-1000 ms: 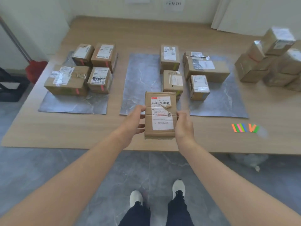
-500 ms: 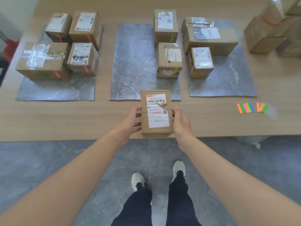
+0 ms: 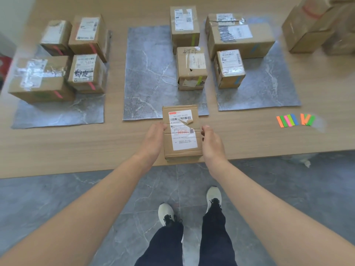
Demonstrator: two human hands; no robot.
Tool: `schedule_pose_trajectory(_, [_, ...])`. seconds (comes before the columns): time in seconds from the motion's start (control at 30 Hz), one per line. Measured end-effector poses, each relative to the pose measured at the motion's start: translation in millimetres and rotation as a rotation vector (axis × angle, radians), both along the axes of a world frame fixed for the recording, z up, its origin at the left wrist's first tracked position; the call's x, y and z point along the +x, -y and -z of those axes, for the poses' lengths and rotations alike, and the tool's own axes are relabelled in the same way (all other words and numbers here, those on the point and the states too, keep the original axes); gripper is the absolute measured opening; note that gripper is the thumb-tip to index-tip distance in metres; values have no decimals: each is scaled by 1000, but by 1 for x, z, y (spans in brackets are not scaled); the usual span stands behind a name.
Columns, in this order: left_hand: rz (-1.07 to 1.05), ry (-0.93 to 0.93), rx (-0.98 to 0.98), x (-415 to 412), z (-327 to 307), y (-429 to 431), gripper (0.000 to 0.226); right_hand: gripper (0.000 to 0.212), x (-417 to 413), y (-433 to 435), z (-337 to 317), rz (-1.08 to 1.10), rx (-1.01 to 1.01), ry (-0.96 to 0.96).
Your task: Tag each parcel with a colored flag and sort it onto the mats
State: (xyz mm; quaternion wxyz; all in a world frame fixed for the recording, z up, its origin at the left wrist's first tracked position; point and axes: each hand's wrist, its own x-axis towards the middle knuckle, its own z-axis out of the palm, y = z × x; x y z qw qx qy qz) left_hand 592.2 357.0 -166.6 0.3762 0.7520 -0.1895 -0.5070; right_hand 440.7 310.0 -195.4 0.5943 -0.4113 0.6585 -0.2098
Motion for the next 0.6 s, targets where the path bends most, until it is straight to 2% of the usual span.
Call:
schedule_pose_trajectory(0.13, [17,179,-145,-10,-12,14,51,51,-8,7,-11,55,-61,16])
schedule_pose_trajectory(0.27, [45,97,-155,-31,-30,32,61,33,-26,18,-17,74,-84,87])
schedule_pose_trajectory(0.47, [53,48,-172,-78,-41,65,33,34,-61,43,-26,96,-102,129])
schedule_pose_trajectory(0.53, [55,41,-171,-97,-40,79,33,35,-76,55,-25,97,-110,130])
schedule_pose_trajectory(0.6, [61,21,-168,-118,-36,95,38,54,-93,69,-26,104,-116,130])
